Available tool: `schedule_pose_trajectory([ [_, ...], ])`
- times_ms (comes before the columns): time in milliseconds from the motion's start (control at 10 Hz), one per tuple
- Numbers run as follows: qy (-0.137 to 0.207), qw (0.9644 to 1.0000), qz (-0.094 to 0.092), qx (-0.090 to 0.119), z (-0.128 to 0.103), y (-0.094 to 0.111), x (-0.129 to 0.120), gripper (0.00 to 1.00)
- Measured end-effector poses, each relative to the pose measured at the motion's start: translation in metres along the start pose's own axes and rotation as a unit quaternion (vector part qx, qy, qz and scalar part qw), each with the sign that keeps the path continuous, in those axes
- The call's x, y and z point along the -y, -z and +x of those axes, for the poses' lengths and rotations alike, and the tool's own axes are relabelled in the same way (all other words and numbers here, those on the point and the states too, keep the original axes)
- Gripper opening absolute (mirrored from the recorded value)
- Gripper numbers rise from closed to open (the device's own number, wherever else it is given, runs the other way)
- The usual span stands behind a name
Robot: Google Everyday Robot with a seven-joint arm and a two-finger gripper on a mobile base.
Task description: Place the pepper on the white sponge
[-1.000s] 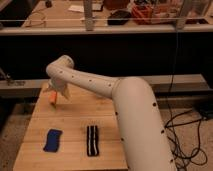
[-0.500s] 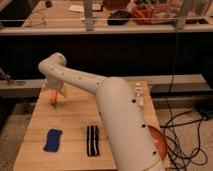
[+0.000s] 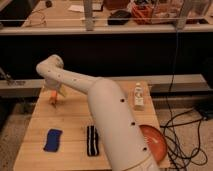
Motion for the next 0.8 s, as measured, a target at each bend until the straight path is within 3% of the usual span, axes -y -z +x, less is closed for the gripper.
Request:
schedule_pose_trajectory([
  [800, 0.031, 0.9993, 0.005, -0.019, 0.007, -0.029, 0.008, 0.80],
])
